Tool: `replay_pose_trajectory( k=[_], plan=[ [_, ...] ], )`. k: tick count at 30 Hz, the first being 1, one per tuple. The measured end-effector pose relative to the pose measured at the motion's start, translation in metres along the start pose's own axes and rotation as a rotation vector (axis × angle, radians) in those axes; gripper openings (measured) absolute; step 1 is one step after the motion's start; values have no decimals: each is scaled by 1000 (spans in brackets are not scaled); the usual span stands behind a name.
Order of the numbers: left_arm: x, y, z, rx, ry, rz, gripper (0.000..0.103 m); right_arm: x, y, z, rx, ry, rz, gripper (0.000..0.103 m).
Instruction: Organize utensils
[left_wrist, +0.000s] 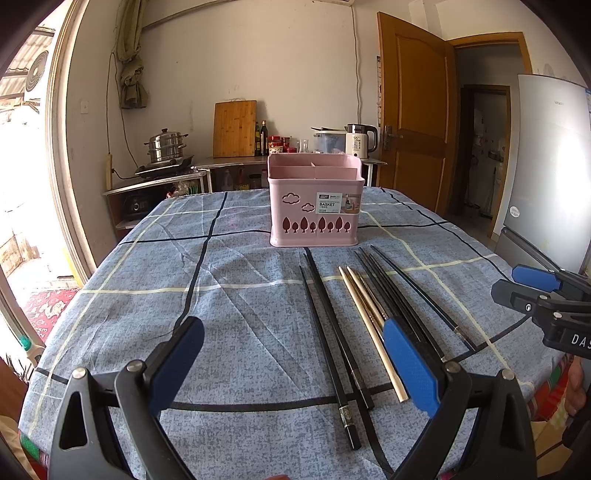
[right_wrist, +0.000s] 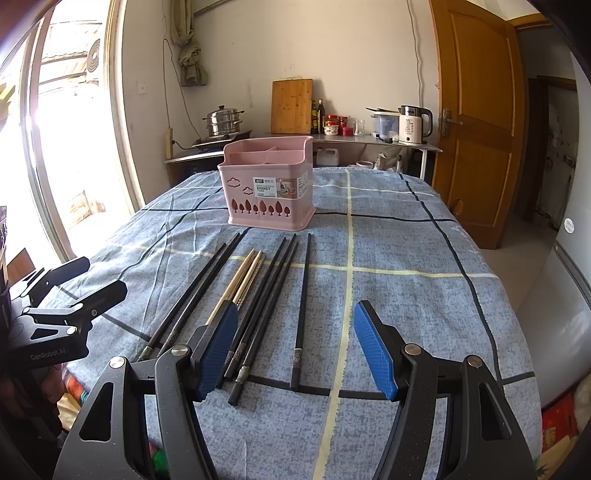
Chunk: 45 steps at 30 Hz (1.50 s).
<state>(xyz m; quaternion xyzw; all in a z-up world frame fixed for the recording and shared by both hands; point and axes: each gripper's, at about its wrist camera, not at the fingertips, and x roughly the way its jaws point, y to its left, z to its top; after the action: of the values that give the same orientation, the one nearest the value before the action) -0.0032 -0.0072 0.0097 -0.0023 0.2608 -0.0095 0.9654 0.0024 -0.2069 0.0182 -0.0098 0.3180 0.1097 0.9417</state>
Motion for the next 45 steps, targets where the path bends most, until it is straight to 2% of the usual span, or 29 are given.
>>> replay_pose_trajectory(
  k=[10,19,22,26,30,32,36,38,40,45],
  plan=[
    [6,-1,3,-4,13,2,99,2,1,1,-1,0,-1,66],
    [33,5,6,-14,68,9,99,16,-5,5,4,18,-4,66],
    [44,6,9,15,75,16,99,25,-8,9,-3,26,-9,66],
    [66,9,17,34,121,15,99,40,-13,17,-4,48,-10,65],
    [91,14,23,31,182,21,91,62,-15,26,-19,80,-9,65],
    [103,15,27,28,218,-29,91,75,-17,30,-29,106,-11,59],
    [127,17,33,19,283,-20,83,101,-19,37,-45,166,-16,48],
    [138,18,35,17,311,-16,80,114,-21,41,-46,195,-17,38],
    [147,19,37,16,325,-2,75,124,-24,44,-41,218,-18,36],
    [161,18,38,8,374,-40,71,145,-30,51,-23,260,-3,31]
  ],
)
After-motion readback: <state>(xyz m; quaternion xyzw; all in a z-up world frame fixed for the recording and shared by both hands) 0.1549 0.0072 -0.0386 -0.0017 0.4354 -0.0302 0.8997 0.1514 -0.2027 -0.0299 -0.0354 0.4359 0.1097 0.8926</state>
